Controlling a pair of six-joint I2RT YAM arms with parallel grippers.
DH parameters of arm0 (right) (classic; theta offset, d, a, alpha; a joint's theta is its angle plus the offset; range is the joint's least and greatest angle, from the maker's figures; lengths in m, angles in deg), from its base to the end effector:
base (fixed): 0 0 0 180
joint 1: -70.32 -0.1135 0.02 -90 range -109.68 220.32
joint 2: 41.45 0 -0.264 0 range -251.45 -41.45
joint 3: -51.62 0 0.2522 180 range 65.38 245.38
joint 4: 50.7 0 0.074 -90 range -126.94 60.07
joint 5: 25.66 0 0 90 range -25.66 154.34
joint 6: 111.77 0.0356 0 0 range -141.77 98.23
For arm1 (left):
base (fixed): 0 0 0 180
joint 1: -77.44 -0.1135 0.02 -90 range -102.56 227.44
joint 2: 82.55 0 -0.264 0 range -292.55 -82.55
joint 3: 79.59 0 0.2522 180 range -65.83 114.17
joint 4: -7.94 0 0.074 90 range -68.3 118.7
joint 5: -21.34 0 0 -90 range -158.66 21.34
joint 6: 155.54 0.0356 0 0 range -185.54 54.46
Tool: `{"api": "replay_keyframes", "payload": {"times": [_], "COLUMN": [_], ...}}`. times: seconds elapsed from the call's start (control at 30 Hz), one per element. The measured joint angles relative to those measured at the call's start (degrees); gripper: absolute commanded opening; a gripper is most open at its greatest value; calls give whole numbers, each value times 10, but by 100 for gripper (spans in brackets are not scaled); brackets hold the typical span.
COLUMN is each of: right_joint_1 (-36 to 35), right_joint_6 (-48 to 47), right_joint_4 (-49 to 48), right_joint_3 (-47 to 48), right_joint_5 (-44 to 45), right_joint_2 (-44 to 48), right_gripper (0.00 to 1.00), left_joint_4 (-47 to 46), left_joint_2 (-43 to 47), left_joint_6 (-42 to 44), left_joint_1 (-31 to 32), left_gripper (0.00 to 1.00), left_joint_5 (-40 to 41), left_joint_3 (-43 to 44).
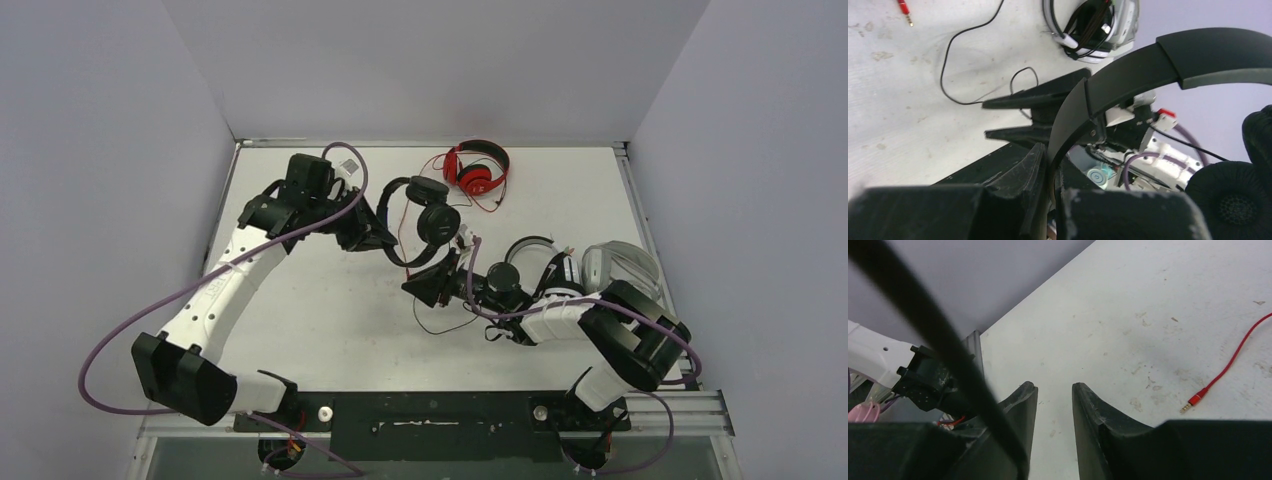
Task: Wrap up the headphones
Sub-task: Wrap the headphones cable around the headphones.
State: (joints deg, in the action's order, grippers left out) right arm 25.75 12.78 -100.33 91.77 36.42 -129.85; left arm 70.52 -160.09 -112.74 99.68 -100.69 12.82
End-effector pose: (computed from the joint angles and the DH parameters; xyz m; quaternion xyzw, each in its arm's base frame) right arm 0.1920 0.2126 0.1918 -0.2312 0.6602 0.5722 0.4281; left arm 0.2491 -0.1223 0.3589 -0.0966 0.8968 -0.4090 0.1384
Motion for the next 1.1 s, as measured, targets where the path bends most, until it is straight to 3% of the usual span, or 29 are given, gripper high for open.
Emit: {"api": "replay_keyframes", "payload": {"times": [0.2,0.4,0.67,0.93,1.1], "right_joint_1": [-59,-139,-211,-256,-260], "right_joint_6": [1,-2,-20,-47,-85], "right_joint_4": [-8,2,88,249,401], "right_joint_3": [-2,-21,-14,59,128], "right_joint_5": [11,45,93,125,151], "right_joint_2": [0,14,80,110,152], "right_gripper": [30,21,2,1,2], "left_joint_4": [-56,-38,54,150,188], "left_joint_2": [17,12,-40,-74,-95], "left_joint_6": [-87,-134,-142,-123,-66], "left_joint_1": [-6,-23,-35,-35,-35], "left_gripper": [0,0,0,0,0], "left_joint_5": [1,75,288,497,607], "left_joint_3": [-22,6,118,133,134]}}
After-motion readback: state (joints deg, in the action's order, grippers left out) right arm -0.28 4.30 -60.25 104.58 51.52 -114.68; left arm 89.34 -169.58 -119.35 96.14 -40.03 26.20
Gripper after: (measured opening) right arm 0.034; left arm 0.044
